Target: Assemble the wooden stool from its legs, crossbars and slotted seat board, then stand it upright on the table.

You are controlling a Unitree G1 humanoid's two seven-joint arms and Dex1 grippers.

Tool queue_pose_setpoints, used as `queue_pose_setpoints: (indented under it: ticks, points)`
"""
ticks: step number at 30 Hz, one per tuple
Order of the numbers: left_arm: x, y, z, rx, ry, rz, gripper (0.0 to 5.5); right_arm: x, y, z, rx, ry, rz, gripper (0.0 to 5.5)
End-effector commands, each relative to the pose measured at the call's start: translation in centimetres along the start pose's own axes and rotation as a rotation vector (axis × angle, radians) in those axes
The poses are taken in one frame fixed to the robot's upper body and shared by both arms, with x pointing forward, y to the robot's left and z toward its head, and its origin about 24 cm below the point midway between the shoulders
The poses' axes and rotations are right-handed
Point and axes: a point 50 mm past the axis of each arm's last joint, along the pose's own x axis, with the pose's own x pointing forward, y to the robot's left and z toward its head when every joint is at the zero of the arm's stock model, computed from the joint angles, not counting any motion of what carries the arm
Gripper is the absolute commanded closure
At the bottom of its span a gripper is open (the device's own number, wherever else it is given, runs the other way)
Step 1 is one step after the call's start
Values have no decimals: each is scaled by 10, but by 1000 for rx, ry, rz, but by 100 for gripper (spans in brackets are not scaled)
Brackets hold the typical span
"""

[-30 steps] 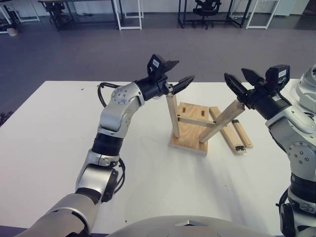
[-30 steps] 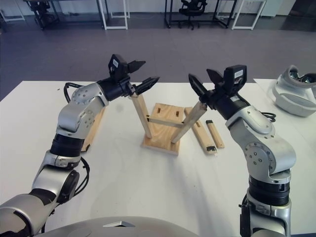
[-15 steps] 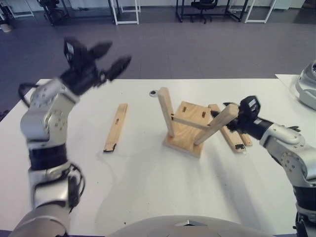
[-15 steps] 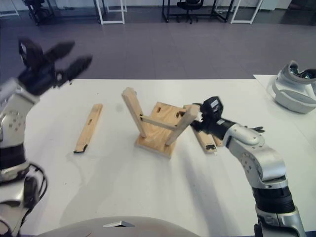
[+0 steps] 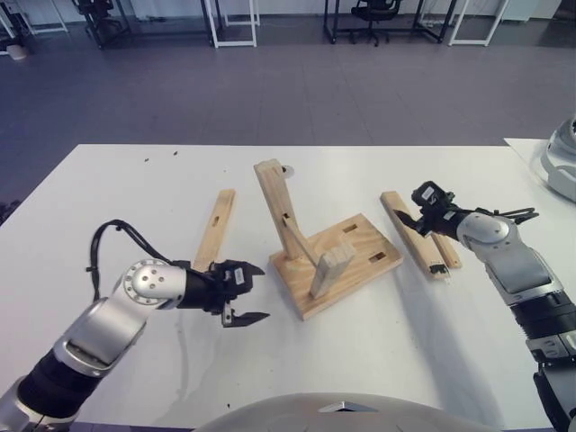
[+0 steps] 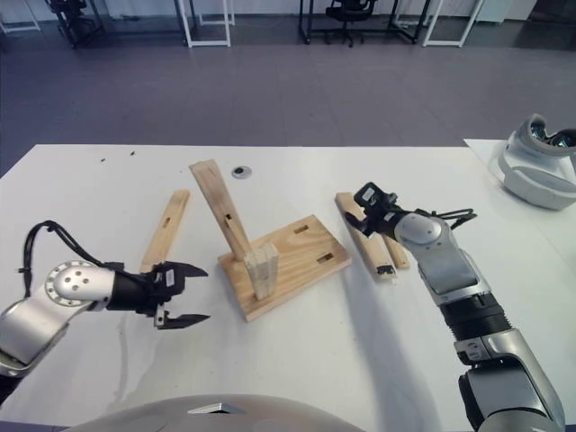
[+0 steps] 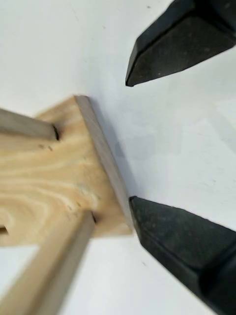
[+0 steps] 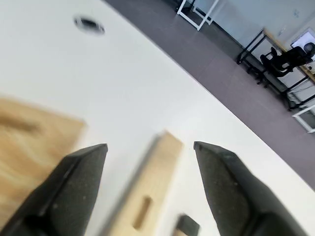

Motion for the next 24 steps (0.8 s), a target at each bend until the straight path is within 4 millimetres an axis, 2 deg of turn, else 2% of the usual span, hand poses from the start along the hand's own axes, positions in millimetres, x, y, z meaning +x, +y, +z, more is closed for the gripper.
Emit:
queue_pose_setpoints:
  ticks: [1, 3, 5, 8, 10, 13, 15, 17, 19, 21, 24]
  points:
    - [18, 10, -13, 64, 111, 33, 137, 15, 6, -19, -75, 39, 113, 223]
    - [31, 19, -15, 63, 104, 53, 137, 20, 17, -25, -111, 37, 197, 223]
    - [45, 29, -11, 64, 62, 85, 137, 18, 26, -23, -111, -22, 274, 223]
    - [60, 66, 1, 67, -6, 202, 137, 3, 34, -10, -126, -165, 355, 223]
    - [66, 94, 11, 62, -62, 257, 137, -12, 42, -4, -147, -220, 412, 223]
    - [64, 144, 28, 10, -178, 318, 137, -53, 65, 8, -187, -276, 582, 223]
    - [65, 159, 38, -33, -258, 276, 137, -73, 85, 23, -176, -333, 675, 223]
    - [68, 164, 33, -32, -232, 261, 137, -78, 99, 34, -159, -370, 707, 223]
    - [55, 171, 16, -18, -156, 313, 137, -78, 93, 36, -169, -350, 660, 223]
    - [19, 182, -10, -52, -109, 424, 137, -81, 66, 36, -148, -328, 558, 223]
    - [-25, 189, -28, -65, -104, 540, 137, -71, 30, 31, -117, -307, 365, 223]
